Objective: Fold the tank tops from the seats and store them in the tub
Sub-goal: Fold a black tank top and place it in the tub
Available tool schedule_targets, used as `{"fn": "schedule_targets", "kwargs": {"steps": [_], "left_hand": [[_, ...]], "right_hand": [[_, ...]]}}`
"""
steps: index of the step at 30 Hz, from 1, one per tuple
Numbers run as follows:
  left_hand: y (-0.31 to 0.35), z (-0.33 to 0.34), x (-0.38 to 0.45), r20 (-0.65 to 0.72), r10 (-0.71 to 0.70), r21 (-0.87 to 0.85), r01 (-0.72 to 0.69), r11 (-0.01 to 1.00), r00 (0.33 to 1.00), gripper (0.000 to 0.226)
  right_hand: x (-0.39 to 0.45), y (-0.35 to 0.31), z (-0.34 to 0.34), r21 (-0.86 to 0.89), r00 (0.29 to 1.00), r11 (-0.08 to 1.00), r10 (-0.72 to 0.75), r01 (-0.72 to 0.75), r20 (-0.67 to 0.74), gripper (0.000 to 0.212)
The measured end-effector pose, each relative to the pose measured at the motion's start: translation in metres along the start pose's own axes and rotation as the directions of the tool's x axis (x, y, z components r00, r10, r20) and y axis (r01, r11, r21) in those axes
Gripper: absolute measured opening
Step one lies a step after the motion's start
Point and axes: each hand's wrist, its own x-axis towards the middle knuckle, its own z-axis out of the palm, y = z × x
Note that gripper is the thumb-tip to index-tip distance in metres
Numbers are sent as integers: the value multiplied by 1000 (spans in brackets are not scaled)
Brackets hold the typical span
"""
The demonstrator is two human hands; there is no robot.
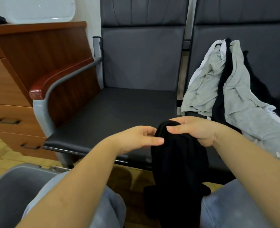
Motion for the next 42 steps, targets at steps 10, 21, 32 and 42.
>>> {"fn": "schedule_targets", "kwargs": {"steps": [10, 21, 32, 42], "left_hand": [[0, -25, -3, -365, -111, -232, 25, 972, 924, 32], [-24, -37, 2, -259, -368, -191, 326, 926, 893, 44], [1, 11, 15, 31, -14, -171, 19, 985, 999, 29], [11, -1, 21, -193, -22, -470, -73, 880, 981, 35]], "right_hand": [[-13, -1, -12, -278, 968, 957, 15, -86, -250, 30], [-9, -4, -11, -450, 700, 891, -361, 63, -617, 33], [9, -3, 7, -592, 717, 789, -507, 163, -478, 39], [5, -3, 1, -420, 760, 886, -410, 199, -505, 41]]}}
